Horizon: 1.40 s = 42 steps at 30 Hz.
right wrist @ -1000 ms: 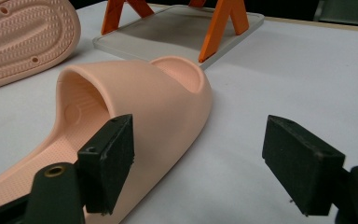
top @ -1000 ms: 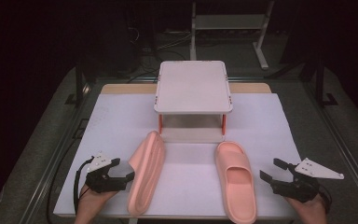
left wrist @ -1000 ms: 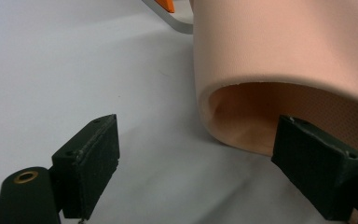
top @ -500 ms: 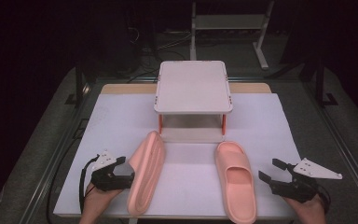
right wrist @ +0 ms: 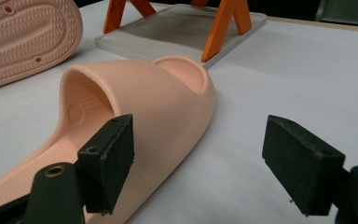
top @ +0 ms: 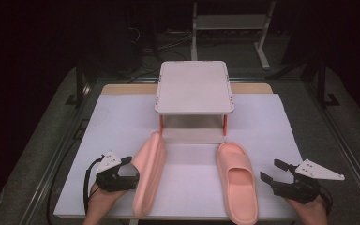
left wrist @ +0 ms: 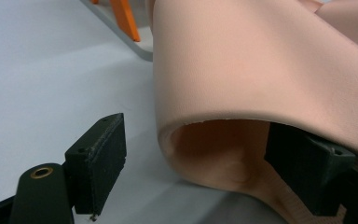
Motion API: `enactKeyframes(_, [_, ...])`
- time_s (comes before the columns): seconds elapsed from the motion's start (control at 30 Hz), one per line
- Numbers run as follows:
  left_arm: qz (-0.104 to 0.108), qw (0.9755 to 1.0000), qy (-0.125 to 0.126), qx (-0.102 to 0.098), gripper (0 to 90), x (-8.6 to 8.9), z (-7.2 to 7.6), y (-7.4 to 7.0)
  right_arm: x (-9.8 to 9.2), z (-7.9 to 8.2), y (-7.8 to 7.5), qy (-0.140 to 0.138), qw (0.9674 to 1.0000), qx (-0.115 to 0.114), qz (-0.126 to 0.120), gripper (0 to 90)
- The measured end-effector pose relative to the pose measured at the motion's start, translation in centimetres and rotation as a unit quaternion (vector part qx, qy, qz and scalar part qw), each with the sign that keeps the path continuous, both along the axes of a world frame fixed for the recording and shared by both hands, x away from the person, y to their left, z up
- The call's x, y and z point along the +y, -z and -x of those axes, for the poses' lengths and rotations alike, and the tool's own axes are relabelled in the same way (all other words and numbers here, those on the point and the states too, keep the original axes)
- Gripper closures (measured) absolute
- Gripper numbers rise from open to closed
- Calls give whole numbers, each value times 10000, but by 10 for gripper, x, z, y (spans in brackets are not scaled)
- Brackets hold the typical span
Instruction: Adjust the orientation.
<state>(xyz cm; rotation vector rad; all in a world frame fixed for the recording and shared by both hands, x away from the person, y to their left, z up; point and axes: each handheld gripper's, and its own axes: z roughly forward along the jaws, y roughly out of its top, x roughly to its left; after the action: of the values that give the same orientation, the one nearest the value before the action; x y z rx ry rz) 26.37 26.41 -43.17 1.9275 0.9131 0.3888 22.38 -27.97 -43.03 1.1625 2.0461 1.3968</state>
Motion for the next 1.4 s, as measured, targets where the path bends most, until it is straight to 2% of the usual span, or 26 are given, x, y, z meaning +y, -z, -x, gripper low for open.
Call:
enactKeyframes(0.2, [-33, 10000, 51, -57, 195, -7, -1, -1, 0, 0, 0, 11, 10000, -2, -6, 244])
enactKeyframes(0.67, [54, 9999, 95, -108, 195, -20, -8, -2, -2, 1, 0, 11, 10000, -1, -37, 244])
enactKeyframes(1.13, [95, 9999, 55, -93, 201, -33, -14, 0, -1, 2, 0, -66, 10000, 6, -1, 244])
enactKeyframes(1.2, [90, 9999, 115, -51, 221, -39, -15, 1, -1, 2, 0, -78, 10000, 5, -2, 244])
enactKeyframes(1.23, [61, 9998, 145, -102, 221, -42, -15, 1, -1, 2, -1, -81, 10000, -1, 0, 244])
enactKeyframes(1.4, [59, 9995, 285, -100, 213, -52, -15, 2, -2, 3, -1, -131, 9999, -24, -43, 244])
